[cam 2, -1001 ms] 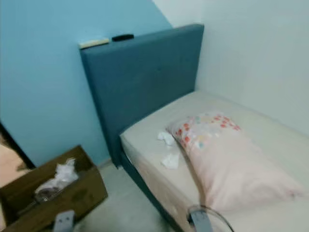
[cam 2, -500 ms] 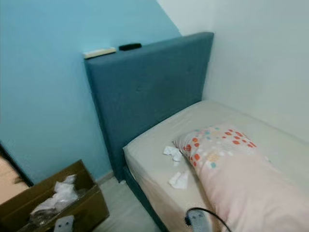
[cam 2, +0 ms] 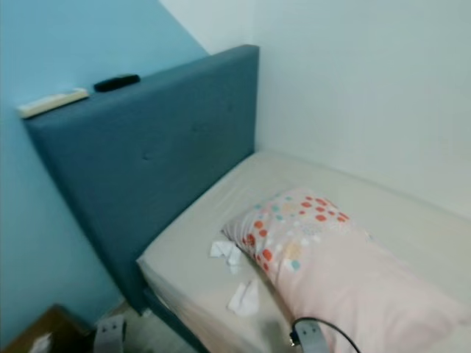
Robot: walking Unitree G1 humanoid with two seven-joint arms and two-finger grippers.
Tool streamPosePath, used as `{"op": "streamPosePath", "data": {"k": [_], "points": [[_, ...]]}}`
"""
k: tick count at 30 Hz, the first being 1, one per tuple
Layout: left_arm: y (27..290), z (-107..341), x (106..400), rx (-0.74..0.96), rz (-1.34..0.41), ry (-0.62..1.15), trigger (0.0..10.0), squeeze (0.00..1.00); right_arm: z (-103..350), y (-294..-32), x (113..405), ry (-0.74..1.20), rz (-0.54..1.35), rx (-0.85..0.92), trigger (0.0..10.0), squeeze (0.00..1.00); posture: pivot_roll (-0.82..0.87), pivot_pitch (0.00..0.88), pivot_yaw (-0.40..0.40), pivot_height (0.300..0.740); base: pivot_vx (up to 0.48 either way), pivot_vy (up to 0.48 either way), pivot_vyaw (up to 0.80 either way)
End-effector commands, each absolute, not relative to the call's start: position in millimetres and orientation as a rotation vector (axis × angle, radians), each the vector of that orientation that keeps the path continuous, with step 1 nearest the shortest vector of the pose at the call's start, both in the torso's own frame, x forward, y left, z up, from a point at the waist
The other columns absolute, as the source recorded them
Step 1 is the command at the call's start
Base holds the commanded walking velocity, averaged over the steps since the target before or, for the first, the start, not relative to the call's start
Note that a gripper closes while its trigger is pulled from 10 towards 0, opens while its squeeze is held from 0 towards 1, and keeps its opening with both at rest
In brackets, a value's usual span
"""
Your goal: Clean up the room
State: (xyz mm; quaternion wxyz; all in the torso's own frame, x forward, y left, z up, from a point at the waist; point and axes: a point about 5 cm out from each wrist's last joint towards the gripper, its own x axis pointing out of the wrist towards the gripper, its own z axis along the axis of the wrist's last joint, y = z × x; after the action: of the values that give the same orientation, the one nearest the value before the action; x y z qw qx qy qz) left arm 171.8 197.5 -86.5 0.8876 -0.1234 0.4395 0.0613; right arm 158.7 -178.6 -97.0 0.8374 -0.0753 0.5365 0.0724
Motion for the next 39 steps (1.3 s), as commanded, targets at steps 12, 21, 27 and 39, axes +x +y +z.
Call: {"op": "streamPosePath", "data": {"k": [12,21,27,39], "points": [[195.7,-87.7,169.0,-0.272,0.115,0.915,10.0,0.0,-98.4,-187.5,153.0,1.167,0.129,-0.171,10.0,0.0,-0.04,0.0,-0.014,0.727,0.0,0.0,-0.74],[196.8,-87.4,169.3,-0.268,0.116,0.912,10.0,0.0,-99.5,-187.6,150.2,1.182,0.133,-0.175,10.0,0.0,-0.04,0.0,-0.011,0.727,0.0,0.0,-0.74],[199.3,-87.9,168.2,-0.26,0.136,0.926,10.0,0.0,-100.3,-186.6,148.3,1.189,0.133,-0.17,10.0,0.0,-0.04,0.0,-0.007,0.727,0.0,0.0,-0.74],[204.8,-90.3,163.3,-0.22,0.182,0.975,10.0,0.0,-101.3,-185.4,145.9,1.184,0.117,-0.159,10.0,0.0,-0.04,0.0,-0.005,0.727,-0.06,0.0,-0.47]]}}
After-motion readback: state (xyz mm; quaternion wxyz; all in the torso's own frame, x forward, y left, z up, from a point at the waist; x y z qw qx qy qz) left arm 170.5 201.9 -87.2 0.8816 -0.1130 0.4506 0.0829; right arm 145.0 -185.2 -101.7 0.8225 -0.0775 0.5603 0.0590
